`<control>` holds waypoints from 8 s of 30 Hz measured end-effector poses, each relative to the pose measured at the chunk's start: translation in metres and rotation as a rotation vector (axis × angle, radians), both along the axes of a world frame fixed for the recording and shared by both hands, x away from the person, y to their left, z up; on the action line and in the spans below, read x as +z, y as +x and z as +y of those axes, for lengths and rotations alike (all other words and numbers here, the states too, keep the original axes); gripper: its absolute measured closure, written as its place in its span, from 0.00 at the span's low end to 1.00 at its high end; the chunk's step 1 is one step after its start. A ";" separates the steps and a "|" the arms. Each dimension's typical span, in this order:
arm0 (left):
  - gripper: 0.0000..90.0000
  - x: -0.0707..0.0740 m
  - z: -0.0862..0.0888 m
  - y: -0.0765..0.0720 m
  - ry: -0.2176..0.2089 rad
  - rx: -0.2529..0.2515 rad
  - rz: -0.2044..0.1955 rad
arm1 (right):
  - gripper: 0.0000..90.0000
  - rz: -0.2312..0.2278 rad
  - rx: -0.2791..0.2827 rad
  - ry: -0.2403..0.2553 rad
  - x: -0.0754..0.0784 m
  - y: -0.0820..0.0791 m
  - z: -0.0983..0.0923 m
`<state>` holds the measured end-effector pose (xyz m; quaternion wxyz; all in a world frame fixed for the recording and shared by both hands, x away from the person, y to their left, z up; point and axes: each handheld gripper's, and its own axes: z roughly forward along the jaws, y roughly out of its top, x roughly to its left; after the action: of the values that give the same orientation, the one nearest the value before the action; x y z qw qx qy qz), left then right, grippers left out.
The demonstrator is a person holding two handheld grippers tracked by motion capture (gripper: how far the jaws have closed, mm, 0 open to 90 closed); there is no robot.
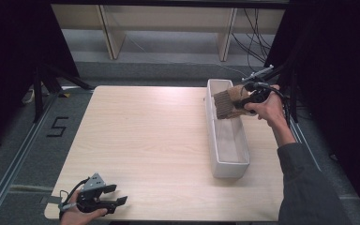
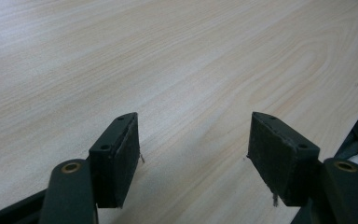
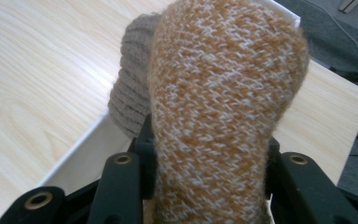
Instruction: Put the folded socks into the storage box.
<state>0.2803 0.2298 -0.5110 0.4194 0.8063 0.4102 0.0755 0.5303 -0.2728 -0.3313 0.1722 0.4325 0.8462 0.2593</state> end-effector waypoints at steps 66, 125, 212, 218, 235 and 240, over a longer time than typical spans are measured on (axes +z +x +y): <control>0.37 -0.002 -0.002 0.001 0.031 -0.003 0.003 | 0.42 0.092 0.451 -0.168 -0.061 -0.064 0.037; 0.38 -0.002 0.000 0.000 0.055 -0.021 0.009 | 0.83 0.283 0.490 -0.213 -0.105 -0.069 0.065; 0.32 0.002 0.004 0.001 0.037 0.036 -0.045 | 0.20 -0.011 0.061 0.288 -0.068 -0.189 -0.018; 0.32 0.002 0.004 0.001 0.039 0.029 -0.048 | 0.18 -0.041 0.057 0.300 -0.073 -0.205 -0.026; 0.32 0.002 0.004 0.000 0.044 0.026 -0.050 | 0.18 0.024 0.030 0.301 -0.127 -0.228 -0.038; 0.32 0.003 0.005 0.000 0.048 0.028 -0.049 | 0.20 0.048 0.050 0.245 -0.138 -0.232 -0.037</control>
<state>0.2801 0.2344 -0.5082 0.4089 0.8081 0.4092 0.1109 0.2986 -0.3097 -0.4694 0.0912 0.4353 0.8226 0.3544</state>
